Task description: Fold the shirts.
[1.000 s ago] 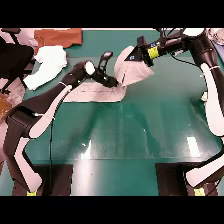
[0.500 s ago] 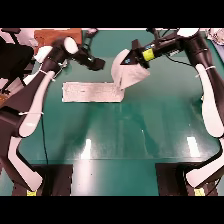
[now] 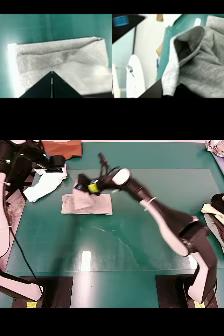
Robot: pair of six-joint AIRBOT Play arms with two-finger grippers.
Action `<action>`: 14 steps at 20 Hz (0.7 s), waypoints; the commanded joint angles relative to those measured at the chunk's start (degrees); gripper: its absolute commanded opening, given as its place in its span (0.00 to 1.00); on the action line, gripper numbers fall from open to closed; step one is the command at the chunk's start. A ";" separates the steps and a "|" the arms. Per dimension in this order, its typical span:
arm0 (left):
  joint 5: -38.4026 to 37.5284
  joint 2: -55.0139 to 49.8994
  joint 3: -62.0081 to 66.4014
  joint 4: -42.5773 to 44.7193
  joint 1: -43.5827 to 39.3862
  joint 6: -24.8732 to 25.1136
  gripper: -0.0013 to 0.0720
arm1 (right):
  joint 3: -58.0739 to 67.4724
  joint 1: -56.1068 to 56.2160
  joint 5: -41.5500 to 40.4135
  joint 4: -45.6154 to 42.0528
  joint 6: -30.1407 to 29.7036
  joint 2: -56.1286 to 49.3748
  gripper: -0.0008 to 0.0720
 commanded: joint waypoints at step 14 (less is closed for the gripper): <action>-9.79 4.66 0.02 0.15 1.07 -0.61 0.05 | 0.04 -18.10 23.69 -14.29 -6.93 0.55 0.74</action>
